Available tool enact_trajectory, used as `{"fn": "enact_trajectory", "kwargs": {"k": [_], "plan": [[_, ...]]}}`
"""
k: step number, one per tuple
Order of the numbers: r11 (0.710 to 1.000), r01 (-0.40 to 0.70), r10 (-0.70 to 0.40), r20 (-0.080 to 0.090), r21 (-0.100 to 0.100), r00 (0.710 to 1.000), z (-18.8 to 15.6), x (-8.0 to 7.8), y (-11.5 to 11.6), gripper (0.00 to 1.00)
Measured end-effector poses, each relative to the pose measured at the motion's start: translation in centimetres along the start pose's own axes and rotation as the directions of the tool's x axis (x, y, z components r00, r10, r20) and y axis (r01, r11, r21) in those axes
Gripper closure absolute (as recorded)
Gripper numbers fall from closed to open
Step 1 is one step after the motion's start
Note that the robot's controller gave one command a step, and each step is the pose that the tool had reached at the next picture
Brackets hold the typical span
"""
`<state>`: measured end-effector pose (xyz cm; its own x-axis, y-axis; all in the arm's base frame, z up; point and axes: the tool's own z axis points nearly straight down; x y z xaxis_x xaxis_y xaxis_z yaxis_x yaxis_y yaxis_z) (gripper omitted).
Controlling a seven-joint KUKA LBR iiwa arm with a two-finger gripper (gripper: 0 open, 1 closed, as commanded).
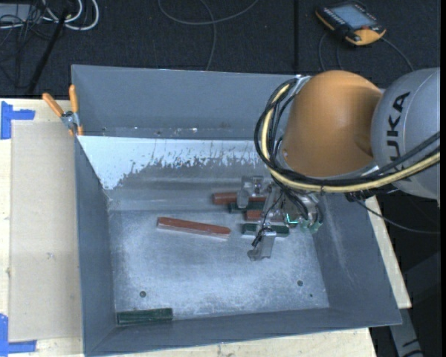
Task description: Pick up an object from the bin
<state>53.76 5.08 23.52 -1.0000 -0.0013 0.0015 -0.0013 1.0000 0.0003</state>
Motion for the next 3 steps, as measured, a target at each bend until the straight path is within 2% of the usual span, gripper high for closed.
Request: {"fn": "enact_trajectory", "kwargs": {"k": [1, 2, 3], "plan": [[1.000, 0.001, -0.001, 0.001, 0.000, 1.000, 0.1, -0.2, 0.0, 0.00], [0.999, 0.048, -0.048, -0.002, 0.000, 0.999, 4.2, -2.2, 0.2, 0.00], [1.000, 0.013, -0.013, 0.005, 0.000, 1.000, 6.5, -4.5, 1.7, 0.00]]}}
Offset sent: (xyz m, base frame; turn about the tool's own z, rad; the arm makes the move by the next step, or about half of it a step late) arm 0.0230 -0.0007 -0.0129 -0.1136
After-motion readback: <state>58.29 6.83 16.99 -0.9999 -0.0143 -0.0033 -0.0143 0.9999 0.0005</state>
